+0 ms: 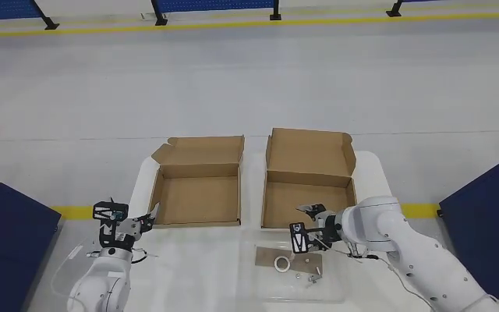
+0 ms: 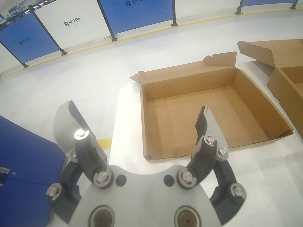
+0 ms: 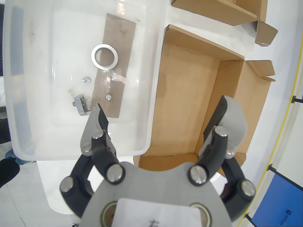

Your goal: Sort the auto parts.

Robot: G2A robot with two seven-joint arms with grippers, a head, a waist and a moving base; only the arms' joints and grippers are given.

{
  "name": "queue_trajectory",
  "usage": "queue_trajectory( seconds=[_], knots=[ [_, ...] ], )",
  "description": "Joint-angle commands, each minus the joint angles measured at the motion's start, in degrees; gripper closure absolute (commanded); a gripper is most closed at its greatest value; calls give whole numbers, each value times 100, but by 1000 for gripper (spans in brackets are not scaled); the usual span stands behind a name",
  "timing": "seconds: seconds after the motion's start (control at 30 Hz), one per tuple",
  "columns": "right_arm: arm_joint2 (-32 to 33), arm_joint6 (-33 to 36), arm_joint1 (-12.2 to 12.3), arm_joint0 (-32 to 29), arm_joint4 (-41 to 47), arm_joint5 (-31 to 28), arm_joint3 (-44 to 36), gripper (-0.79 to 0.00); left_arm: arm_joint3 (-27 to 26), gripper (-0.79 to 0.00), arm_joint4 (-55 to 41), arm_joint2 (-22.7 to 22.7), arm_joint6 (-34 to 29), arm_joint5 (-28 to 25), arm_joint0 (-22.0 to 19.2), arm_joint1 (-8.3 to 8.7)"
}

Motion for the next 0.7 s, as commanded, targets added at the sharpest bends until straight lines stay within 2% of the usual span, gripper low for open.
queue_trajectory(
  seconds=[0.0,0.23,0.4,0.6,0.67],
  knots=[
    [8,-24,14,42,67,-132,-26,-785,0,-785,0,0,0,0,0,0],
    [-580,-8,255,482,463,-132,125,-785,0,-785,0,0,0,0,0,0],
    [-1339,28,528,1103,746,-96,290,-785,0,-785,0,0,0,0,0,0],
    [-2430,428,801,1972,1572,303,243,-785,0,-785,0,0,0,0,0,0],
    [-2493,455,814,2025,1616,330,233,-785,0,-785,0,0,0,0,0,0]
  ],
)
